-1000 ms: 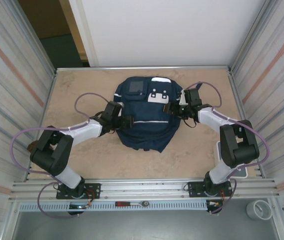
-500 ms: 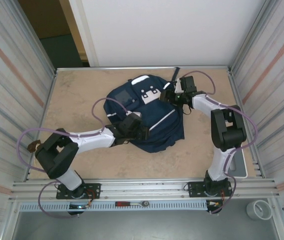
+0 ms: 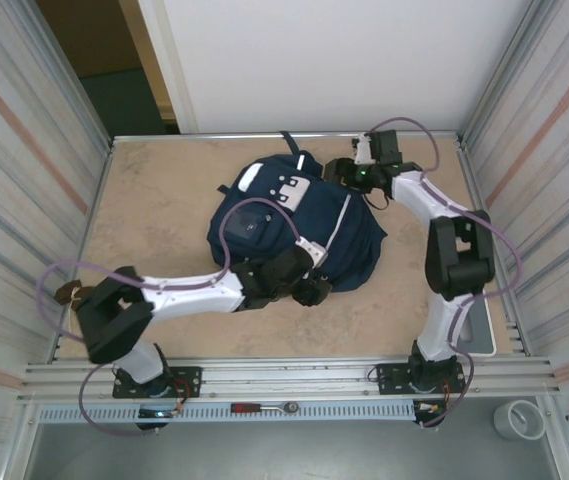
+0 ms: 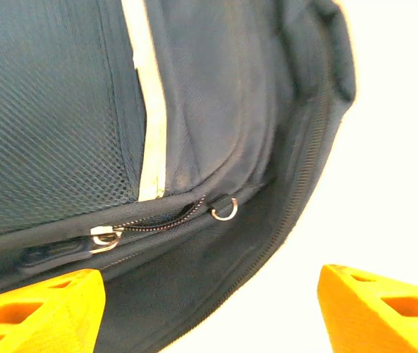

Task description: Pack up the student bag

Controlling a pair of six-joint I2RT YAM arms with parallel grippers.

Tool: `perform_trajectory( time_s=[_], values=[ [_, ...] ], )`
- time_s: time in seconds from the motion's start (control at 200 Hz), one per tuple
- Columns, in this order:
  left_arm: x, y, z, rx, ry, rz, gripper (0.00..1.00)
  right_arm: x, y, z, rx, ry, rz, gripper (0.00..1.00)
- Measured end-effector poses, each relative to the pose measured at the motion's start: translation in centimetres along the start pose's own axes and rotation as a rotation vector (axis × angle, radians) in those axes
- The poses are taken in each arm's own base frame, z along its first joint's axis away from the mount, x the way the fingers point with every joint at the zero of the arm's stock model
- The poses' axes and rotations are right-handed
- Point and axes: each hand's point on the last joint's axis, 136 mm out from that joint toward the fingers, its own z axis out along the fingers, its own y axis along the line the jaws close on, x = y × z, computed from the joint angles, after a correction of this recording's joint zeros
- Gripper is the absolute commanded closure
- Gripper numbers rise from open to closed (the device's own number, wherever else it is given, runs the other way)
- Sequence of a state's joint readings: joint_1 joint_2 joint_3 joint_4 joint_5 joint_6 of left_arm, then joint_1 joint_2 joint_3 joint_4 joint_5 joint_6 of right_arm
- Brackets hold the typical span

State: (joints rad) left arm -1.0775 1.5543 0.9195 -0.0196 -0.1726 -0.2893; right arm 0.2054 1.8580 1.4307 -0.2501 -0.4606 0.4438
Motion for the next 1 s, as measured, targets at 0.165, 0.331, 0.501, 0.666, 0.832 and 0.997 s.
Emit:
perform_trajectory(
  time_s=[0.165,0.331,0.501,0.666,0.832,0.997],
  values=[
    [-3.7,2.5,-4.1,-0.064,-0.18,0.123,0.22,0.9,0.8,-5.8,0.02,-0.078,-0.024,0.35],
    [-4.7,6.2,-5.1,-0.152,-0.221,0.257,0.22,5.7,1.1,-8.0,0.022,-0.057,-0.037,0.35],
    [-3.7,9.6,-4.3,-0.212,-0.209,0.488,0.23,10.9,-1.5,-8.0,0.073,0.013,0.0,0.36],
    [-2.4,9.9,-1.9,-0.207,-0.133,0.785,0.25,13.5,-3.5,-6.6,0.102,0.072,0.052,0.44],
    [-2.2,9.1,-0.4,-0.155,-0.077,1.002,0.28,13.8,-4.8,-4.8,0.11,0.093,0.076,0.48],
    [-2.6,7.9,-0.3,-0.088,-0.074,1.124,0.33,13.5,-5.2,-4.3,0.097,0.086,0.087,0.49]
  ],
)
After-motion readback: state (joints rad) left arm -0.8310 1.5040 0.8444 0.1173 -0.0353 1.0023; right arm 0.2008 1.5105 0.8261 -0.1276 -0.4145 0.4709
